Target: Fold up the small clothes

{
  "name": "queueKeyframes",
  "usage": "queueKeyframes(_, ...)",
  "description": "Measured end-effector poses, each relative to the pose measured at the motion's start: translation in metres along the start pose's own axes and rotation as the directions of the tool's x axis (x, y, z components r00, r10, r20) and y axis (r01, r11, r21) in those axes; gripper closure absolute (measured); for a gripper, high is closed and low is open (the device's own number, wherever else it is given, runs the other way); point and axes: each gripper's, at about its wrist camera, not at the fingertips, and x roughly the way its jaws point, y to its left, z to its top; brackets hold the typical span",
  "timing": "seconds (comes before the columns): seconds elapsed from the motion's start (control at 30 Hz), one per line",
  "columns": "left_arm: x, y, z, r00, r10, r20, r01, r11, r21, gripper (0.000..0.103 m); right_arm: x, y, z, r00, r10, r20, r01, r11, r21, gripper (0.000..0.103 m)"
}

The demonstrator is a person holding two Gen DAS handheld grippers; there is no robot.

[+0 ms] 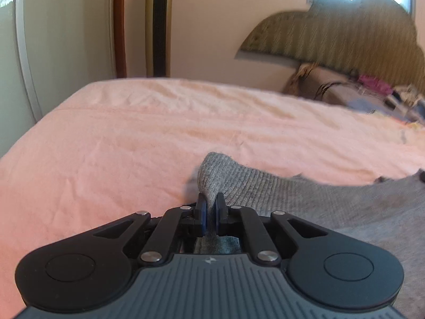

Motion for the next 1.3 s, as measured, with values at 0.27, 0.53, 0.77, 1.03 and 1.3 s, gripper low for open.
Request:
queueKeyframes(0.27, -0.073, 0.005, -0.037, 0.996, 0.027, 0.083, -0.027, 1.000, 0.000, 0.093, -0.042, 0.006, -0.033, 0.999, 0.036, -0.005, -0.035, 0.993, 0.116, 0.039)
queueKeyframes(0.53, -0.161, 0.054, -0.166, 0.921, -0.387, 0.029, 0.330, 0.743, -0.582, 0.079, -0.183, 0.016, -0.153, 0.993, 0.118, 0.019, -0.120, 0.967, 0.227, 0.037)
queueKeyframes(0.77, -0.136, 0.047, -0.182, 0.865, -0.494, 0.086, 0.377, 0.529, -0.760, 0.053, -0.186, 0.022, -0.202, 0.994, 0.108, -0.012, -0.097, 0.934, 0.344, 0.036)
queueKeyframes(1.03, -0.111, 0.037, -0.160, 0.903, -0.416, 0.110, 0.349, 0.559, -0.752, 0.051, -0.163, 0.033, -0.195, 0.997, 0.075, 0.001, -0.069, 0.914, 0.399, 0.029)
queueKeyframes(1.3, -0.105, 0.034, -0.154, 0.944, -0.327, 0.041, 0.258, 0.654, -0.712, 0.095, -0.114, 0.026, -0.186, 0.998, 0.052, -0.020, -0.040, 0.913, 0.407, 0.088)
